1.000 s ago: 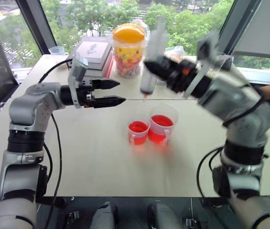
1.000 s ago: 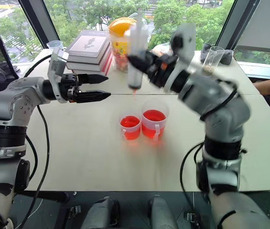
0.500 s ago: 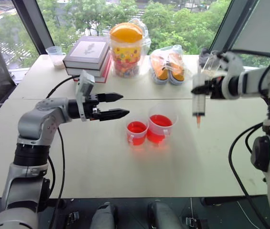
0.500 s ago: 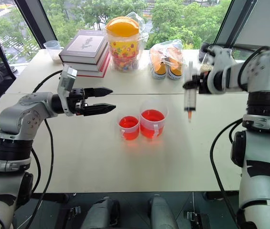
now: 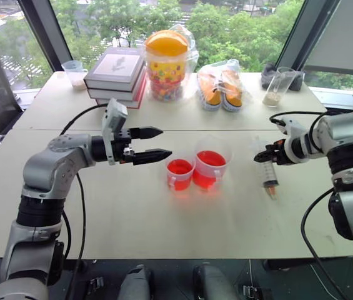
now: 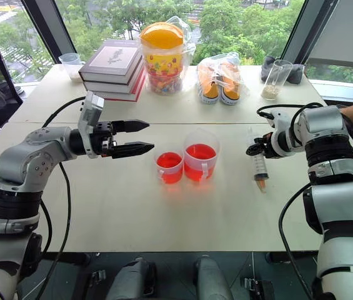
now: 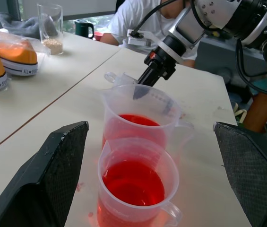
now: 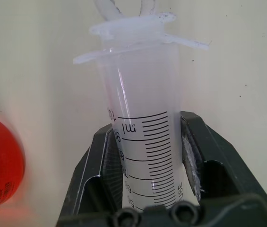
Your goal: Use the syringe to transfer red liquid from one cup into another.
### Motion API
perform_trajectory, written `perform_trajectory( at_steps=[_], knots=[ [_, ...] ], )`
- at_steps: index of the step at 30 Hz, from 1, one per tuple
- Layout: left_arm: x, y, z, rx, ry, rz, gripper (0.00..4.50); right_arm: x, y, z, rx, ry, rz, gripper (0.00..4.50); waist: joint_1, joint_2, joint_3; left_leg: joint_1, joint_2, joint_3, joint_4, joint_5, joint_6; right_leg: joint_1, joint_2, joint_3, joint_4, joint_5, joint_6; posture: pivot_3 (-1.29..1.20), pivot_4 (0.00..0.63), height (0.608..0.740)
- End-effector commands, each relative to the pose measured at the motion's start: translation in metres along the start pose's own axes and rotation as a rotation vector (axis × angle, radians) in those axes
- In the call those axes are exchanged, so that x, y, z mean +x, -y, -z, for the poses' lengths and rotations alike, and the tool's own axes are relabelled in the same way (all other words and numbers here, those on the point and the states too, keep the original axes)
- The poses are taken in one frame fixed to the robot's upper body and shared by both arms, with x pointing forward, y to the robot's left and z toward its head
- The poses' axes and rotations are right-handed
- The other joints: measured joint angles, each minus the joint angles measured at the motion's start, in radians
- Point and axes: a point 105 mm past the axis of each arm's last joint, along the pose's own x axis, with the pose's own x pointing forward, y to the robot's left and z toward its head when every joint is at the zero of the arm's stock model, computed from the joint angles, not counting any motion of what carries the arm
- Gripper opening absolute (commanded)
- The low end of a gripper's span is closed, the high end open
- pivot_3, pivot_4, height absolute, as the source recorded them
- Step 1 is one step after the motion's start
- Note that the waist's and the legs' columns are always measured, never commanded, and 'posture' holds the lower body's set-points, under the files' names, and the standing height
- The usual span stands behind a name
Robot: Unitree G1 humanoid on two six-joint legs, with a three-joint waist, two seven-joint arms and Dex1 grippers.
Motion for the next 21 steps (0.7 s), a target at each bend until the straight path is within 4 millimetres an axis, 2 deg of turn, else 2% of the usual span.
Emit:
perform_trajectory(
  at_steps=[1, 2, 3, 6, 7, 9, 12, 15, 18, 21],
  knots=[
    [-0.002, 0.007, -0.009, 0.019, 0.017, 0.023, 4.42, -0.002, 0.002, 0.000, 0.020, 0.002, -0.007, 3.79, -0.001, 0.000, 0.000, 0.000, 0.000, 0.000, 0.000, 0.000, 0.000, 0.000, 0.000, 0.000, 0.000, 0.000, 0.000, 0.00, 0.150, 0.740],
    [-0.002, 0.007, -0.009, 0.018, 0.018, 0.024, 4.42, -0.003, 0.002, -0.002, 0.021, 0.011, -0.011, 4.29, -0.001, 0.000, 0.000, 0.000, 0.000, 0.001, 0.001, 0.000, 0.000, 0.000, 0.000, 0.000, 0.000, 0.000, 0.000, 0.00, 0.150, 0.740],
    [-0.002, 0.007, -0.009, 0.017, 0.018, 0.026, 4.42, -0.006, 0.001, -0.004, 0.021, 0.022, -0.018, 4.41, -0.001, 0.000, 0.000, 0.000, 0.000, 0.001, 0.001, 0.000, 0.000, 0.000, 0.000, 0.000, 0.000, 0.000, 0.000, 0.00, 0.150, 0.740],
    [-0.006, 0.006, -0.013, 0.022, 0.020, 0.025, 4.42, -0.042, -0.009, -0.030, -0.036, 0.180, -0.069, 4.41, 0.000, 0.001, 0.000, 0.000, 0.000, 0.001, 0.001, 0.000, 0.000, 0.000, -0.001, 0.001, 0.000, 0.000, 0.000, 0.00, 0.150, 0.740],
    [-0.007, 0.006, -0.014, 0.025, 0.020, 0.020, 4.42, -0.056, -0.013, -0.037, -0.108, 0.241, -0.070, 4.41, 0.002, 0.001, 0.001, 0.000, 0.000, 0.001, 0.001, 0.000, 0.000, 0.000, -0.001, 0.001, 0.000, 0.000, 0.000, 0.00, 0.150, 0.740],
    [-0.009, 0.004, -0.015, 0.029, 0.020, 0.013, 4.42, -0.079, -0.031, -0.040, -0.242, 0.326, -0.109, 4.41, 0.003, 0.002, 0.001, -0.001, 0.000, 0.000, 0.001, 0.000, 0.000, -0.002, -0.001, 0.000, 0.001, 0.000, 0.000, 0.00, 0.150, 0.740],
    [-0.012, 0.003, -0.016, 0.032, 0.015, 0.005, 4.42, -0.110, -0.059, -0.026, -0.430, 0.406, -0.195, 4.41, 0.003, 0.001, 0.001, -0.001, 0.000, -0.001, -0.001, 0.000, 0.000, -0.001, 0.000, 0.000, 0.000, -0.001, 0.001, 0.00, 0.150, 0.740],
    [-0.016, 0.002, -0.016, 0.035, 0.001, -0.003, 4.42, -0.126, -0.074, -0.001, -0.538, 0.415, -0.239, 4.41, 0.002, 0.001, 0.001, -0.001, 0.000, -0.002, -0.001, 0.000, 0.000, 0.000, 0.000, -0.001, 0.000, -0.001, 0.001, 0.00, 0.150, 0.740],
    [-0.018, 0.000, -0.015, 0.034, -0.012, -0.010, 4.42, -0.133, -0.089, 0.016, -0.592, 0.463, -0.295, 4.41, 0.000, 0.001, 0.001, 0.000, 0.000, -0.001, 0.000, 0.000, 0.000, 0.000, 0.000, 0.000, 0.000, -0.001, 0.001, 0.00, 0.150, 0.740],
    [-0.019, -0.002, -0.017, 0.034, -0.019, -0.016, 4.42, -0.130, -0.100, 0.035, -0.647, 0.494, -0.305, 4.41, 0.000, 0.001, 0.001, 0.001, 0.000, -0.003, 0.002, 0.000, 0.000, 0.001, 0.000, 0.001, 0.000, -0.002, 0.001, 0.00, 0.150, 0.740]
  ],
)
